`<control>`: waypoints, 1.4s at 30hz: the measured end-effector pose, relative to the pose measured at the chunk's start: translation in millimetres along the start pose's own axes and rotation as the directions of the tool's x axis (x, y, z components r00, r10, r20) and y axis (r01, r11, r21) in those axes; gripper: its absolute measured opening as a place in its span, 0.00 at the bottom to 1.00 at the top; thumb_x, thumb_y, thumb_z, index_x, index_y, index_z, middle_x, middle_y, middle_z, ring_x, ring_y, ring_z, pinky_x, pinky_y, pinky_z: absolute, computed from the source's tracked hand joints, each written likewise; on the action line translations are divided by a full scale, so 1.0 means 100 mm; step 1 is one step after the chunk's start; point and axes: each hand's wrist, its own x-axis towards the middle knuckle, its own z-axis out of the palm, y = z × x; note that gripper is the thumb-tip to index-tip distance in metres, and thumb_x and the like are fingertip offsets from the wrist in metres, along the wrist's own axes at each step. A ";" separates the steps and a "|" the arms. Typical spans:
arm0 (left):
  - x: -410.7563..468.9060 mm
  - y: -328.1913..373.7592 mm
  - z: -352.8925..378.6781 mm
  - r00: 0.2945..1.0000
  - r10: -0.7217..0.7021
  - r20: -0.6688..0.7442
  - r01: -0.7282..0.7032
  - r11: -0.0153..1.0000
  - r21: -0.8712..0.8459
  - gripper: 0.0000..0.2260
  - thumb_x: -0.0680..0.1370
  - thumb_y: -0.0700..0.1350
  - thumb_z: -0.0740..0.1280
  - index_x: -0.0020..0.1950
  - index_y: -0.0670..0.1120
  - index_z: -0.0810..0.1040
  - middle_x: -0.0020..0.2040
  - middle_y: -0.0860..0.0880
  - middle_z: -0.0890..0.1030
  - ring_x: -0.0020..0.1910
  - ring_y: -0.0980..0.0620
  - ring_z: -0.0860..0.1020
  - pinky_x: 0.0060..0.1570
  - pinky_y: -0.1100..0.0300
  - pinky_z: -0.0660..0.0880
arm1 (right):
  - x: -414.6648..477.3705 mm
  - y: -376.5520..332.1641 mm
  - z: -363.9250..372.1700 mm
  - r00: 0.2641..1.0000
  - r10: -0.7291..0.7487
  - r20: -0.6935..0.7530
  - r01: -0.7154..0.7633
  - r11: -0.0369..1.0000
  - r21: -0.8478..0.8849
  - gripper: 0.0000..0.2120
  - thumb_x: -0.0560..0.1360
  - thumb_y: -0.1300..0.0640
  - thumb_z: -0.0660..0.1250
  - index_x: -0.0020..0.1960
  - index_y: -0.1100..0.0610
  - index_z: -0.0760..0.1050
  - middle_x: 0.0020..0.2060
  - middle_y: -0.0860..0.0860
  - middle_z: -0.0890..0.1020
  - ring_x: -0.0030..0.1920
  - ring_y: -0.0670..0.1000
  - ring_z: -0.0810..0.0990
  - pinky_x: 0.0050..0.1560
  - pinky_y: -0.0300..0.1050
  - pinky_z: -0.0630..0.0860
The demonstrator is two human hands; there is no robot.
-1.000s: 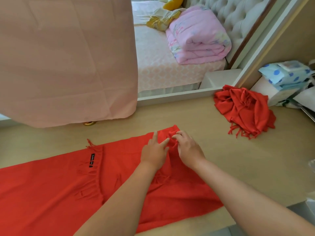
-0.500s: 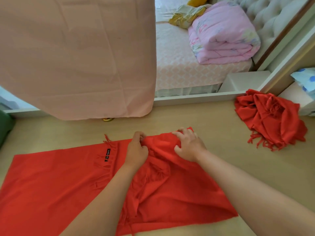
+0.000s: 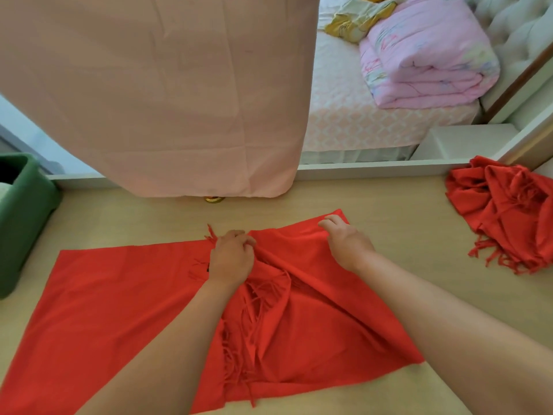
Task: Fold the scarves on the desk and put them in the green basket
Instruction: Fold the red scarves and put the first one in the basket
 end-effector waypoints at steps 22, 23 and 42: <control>-0.30 0.29 0.37 0.882 0.468 -0.046 -0.469 0.883 0.005 0.10 0.76 0.47 0.65 0.57 0.52 0.78 0.52 0.53 0.76 0.52 0.52 0.75 0.51 0.56 0.73 | -0.44 0.22 0.17 0.996 -0.029 -0.083 0.015 0.985 -0.169 0.24 0.76 0.54 0.63 0.72 0.51 0.70 0.73 0.57 0.69 0.68 0.59 0.71 0.64 0.56 0.70; -0.39 0.27 0.42 0.864 0.496 0.080 -0.501 0.864 0.057 0.14 0.75 0.54 0.65 0.60 0.55 0.77 0.55 0.54 0.75 0.54 0.52 0.74 0.52 0.55 0.73 | -0.52 0.14 0.24 0.999 -0.048 -0.015 0.046 0.992 -0.121 0.26 0.78 0.50 0.62 0.75 0.50 0.65 0.76 0.56 0.64 0.73 0.58 0.66 0.68 0.56 0.67; -1.18 -0.24 0.01 0.986 -0.153 -0.074 0.115 0.923 -0.368 0.07 0.82 0.39 0.57 0.59 0.41 0.68 0.44 0.40 0.80 0.47 0.37 0.78 0.39 0.55 0.64 | -1.69 -0.58 0.62 0.994 -0.114 -0.002 0.113 0.992 -0.062 0.31 0.71 0.38 0.59 0.71 0.48 0.69 0.70 0.53 0.69 0.69 0.55 0.69 0.67 0.52 0.68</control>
